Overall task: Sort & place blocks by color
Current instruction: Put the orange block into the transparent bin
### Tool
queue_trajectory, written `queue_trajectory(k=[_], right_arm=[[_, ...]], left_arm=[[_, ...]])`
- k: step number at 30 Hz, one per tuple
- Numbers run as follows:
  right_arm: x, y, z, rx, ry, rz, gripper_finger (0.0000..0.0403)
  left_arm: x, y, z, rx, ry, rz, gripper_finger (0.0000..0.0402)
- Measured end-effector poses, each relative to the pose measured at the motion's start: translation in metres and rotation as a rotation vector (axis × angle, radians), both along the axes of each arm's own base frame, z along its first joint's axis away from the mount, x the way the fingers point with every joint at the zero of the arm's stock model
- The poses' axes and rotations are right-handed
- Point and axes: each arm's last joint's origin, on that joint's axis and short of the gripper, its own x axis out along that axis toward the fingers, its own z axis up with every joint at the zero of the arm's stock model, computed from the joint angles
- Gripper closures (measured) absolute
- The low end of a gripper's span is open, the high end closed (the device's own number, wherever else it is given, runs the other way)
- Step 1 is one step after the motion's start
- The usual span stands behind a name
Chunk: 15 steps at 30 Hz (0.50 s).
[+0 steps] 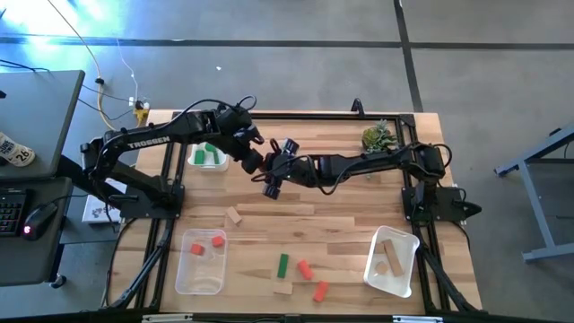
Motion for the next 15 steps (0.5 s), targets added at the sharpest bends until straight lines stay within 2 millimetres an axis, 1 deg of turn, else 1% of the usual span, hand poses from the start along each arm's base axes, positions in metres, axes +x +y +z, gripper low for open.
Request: queue_trajectory(k=[4,8,15], right_arm=[[-0.001,0.001,-0.003,0.058,0.015,0.029,0.0181],[-0.002,0.005,-0.004,0.059,0.039,0.042,0.0173],[-0.005,0.005,-0.008,0.074,0.075,0.031,0.0171]], left_arm=[[-0.007,-0.008,-0.006,-0.012,0.116,-0.014,0.0365],[-0.013,-0.021,-0.009,-0.038,0.217,-0.047,0.0364],[-0.027,-0.057,-0.006,-0.124,0.348,-0.174,0.0364]])
